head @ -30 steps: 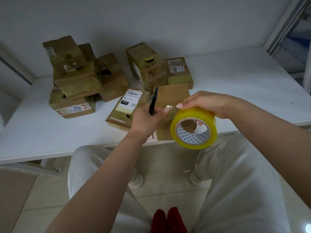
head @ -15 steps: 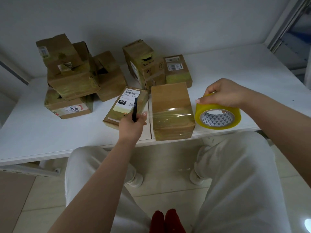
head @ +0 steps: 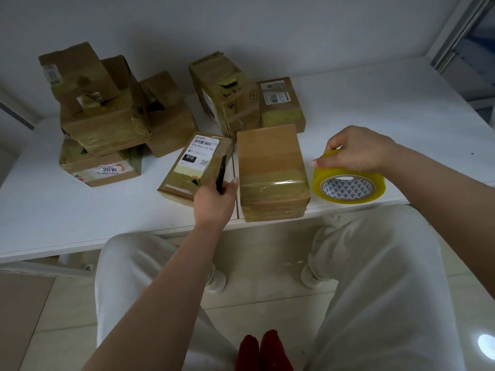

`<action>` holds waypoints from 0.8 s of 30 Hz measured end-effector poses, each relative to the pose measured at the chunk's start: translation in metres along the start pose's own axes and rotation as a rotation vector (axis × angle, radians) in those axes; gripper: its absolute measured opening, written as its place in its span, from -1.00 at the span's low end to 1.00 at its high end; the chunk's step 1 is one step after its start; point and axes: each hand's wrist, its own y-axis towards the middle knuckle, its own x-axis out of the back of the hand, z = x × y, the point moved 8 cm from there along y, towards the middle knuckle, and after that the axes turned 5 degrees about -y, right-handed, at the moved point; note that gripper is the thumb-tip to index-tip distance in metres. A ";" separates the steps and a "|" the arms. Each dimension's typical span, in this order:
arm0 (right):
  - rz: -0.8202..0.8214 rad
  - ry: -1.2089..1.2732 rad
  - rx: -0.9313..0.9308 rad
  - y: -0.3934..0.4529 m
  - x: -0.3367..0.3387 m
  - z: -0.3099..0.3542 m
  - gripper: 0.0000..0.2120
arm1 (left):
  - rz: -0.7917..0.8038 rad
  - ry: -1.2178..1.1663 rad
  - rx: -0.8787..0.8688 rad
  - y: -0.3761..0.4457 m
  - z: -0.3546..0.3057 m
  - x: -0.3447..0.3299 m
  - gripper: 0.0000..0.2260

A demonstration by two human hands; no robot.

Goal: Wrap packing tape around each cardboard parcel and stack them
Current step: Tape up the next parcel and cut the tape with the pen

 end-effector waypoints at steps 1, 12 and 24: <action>0.011 0.004 -0.004 0.001 -0.003 -0.001 -0.63 | 0.007 -0.004 0.020 -0.001 0.004 -0.003 -0.71; 0.030 0.108 -0.031 0.005 -0.017 -0.009 -0.69 | 0.060 -0.278 0.409 -0.016 0.058 -0.037 -0.60; 0.025 0.081 -0.035 0.003 -0.015 -0.006 -0.69 | 0.114 -0.122 0.354 0.001 0.047 -0.042 -0.57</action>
